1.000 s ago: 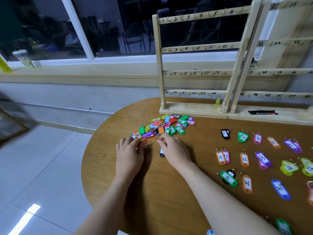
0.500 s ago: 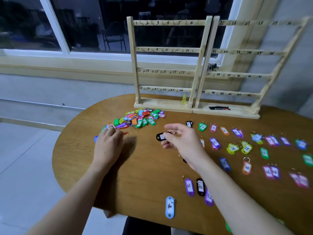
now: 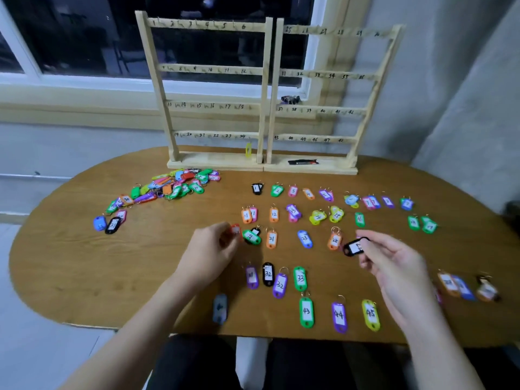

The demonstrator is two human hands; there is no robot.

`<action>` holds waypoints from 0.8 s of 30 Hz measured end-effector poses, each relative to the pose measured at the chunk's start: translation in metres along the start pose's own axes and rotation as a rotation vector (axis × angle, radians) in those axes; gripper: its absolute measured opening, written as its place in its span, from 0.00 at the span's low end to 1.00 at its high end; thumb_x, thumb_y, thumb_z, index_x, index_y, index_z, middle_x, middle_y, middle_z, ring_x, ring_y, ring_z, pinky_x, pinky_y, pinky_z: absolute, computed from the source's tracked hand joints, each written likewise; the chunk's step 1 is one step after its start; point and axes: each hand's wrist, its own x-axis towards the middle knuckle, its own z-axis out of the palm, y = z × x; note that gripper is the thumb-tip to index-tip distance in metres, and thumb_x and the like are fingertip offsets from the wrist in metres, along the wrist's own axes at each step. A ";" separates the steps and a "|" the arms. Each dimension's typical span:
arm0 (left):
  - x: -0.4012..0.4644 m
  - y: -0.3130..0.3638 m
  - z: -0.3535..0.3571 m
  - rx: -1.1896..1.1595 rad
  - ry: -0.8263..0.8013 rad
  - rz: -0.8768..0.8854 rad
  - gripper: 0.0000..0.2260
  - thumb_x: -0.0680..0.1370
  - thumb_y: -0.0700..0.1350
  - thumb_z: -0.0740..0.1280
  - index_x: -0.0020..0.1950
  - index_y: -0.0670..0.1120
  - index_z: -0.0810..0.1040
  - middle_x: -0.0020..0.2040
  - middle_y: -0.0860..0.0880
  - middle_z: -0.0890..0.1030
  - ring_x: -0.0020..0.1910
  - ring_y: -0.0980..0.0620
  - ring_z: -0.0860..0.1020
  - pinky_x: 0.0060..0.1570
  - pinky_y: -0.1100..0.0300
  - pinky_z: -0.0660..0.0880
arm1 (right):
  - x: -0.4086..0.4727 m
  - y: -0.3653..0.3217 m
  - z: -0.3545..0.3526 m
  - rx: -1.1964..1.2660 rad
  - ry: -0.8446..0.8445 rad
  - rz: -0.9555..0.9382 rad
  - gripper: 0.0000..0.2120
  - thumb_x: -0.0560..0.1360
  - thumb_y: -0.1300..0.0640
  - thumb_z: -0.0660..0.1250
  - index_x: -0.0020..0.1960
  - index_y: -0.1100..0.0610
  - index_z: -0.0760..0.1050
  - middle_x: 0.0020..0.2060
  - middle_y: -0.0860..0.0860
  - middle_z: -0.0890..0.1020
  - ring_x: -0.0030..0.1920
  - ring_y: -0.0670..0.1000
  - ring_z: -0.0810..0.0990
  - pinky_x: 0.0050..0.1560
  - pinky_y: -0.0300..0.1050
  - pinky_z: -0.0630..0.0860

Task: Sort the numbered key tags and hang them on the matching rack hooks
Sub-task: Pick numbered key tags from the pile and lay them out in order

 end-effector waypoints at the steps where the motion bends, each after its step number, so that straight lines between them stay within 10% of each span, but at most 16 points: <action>1: -0.001 0.010 0.005 -0.023 -0.030 0.001 0.06 0.79 0.50 0.69 0.47 0.48 0.79 0.38 0.54 0.81 0.37 0.56 0.79 0.38 0.57 0.75 | -0.006 0.002 -0.008 -0.036 0.031 -0.009 0.10 0.79 0.66 0.68 0.54 0.55 0.84 0.42 0.53 0.85 0.36 0.46 0.78 0.37 0.35 0.77; 11: -0.038 0.077 0.040 -0.206 -0.101 0.108 0.02 0.84 0.48 0.64 0.51 0.55 0.74 0.39 0.56 0.82 0.36 0.58 0.78 0.36 0.62 0.72 | -0.100 0.020 -0.061 -0.134 0.393 -0.211 0.16 0.71 0.65 0.76 0.44 0.42 0.83 0.45 0.40 0.87 0.50 0.44 0.85 0.58 0.40 0.79; 16: -0.050 0.096 0.061 -0.142 -0.092 0.197 0.05 0.83 0.46 0.63 0.51 0.51 0.78 0.40 0.53 0.82 0.38 0.53 0.78 0.41 0.49 0.76 | -0.104 0.035 -0.075 -0.155 0.369 -0.236 0.17 0.71 0.64 0.75 0.44 0.39 0.85 0.44 0.44 0.88 0.47 0.45 0.86 0.51 0.42 0.82; 24: -0.059 0.100 0.078 -0.184 -0.043 0.141 0.05 0.81 0.43 0.68 0.49 0.49 0.84 0.45 0.56 0.83 0.45 0.57 0.79 0.47 0.61 0.75 | -0.045 0.033 -0.050 -0.322 0.076 -0.271 0.14 0.77 0.65 0.72 0.49 0.45 0.82 0.44 0.41 0.86 0.46 0.45 0.86 0.48 0.38 0.81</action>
